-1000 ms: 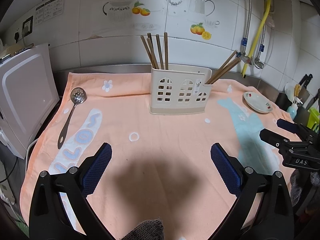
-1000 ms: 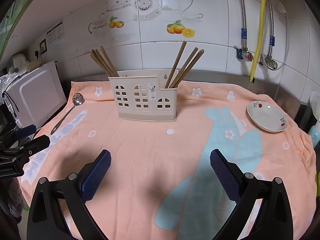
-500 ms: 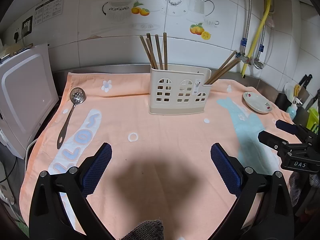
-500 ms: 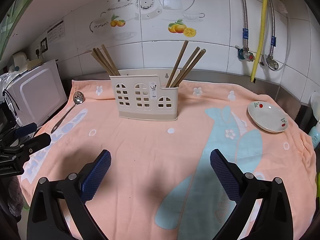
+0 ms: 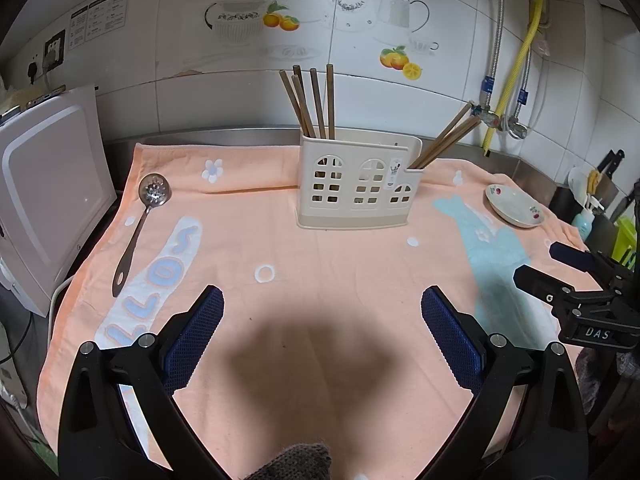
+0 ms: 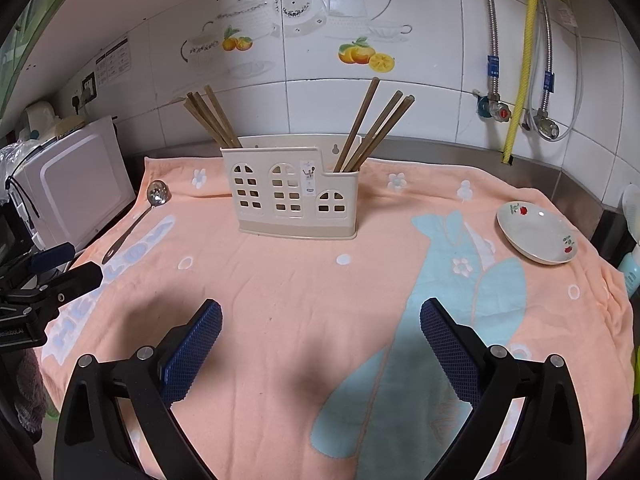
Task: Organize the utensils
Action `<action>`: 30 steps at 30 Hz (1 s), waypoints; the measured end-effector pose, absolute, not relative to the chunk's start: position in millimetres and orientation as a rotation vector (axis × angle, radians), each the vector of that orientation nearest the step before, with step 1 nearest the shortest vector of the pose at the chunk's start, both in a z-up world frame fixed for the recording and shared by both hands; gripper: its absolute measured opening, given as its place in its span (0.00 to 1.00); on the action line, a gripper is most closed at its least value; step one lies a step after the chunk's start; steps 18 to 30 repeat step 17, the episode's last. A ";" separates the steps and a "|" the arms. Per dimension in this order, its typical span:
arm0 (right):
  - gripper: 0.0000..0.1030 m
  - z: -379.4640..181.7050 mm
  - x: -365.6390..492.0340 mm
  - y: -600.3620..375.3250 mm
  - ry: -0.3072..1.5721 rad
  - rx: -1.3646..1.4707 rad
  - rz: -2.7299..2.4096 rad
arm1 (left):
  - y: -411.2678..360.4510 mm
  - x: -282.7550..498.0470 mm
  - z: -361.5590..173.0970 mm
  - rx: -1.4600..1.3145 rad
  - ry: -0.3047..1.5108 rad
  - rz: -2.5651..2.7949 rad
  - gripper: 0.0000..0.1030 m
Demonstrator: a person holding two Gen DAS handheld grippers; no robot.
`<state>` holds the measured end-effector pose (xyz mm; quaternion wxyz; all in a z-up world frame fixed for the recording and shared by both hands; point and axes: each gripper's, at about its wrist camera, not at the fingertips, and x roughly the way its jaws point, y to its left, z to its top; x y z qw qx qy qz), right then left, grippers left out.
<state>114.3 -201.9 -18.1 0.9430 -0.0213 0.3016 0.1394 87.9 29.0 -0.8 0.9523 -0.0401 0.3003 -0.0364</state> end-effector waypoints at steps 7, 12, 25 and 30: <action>0.93 -19.1 113.5 -200.6 0.615 -0.048 0.287 | 32.4 86.0 0.8 -0.095 0.588 -0.070 0.95; 0.93 -20.7 113.3 -202.0 0.618 -0.043 0.284 | 33.5 85.6 1.6 -0.095 0.586 -0.062 0.95; 0.93 -22.1 114.0 -202.4 0.622 -0.044 0.285 | 34.6 85.9 0.4 -0.105 0.593 -0.059 0.95; 0.93 -22.1 114.0 -202.4 0.622 -0.044 0.285 | 34.6 85.9 0.4 -0.105 0.593 -0.059 0.95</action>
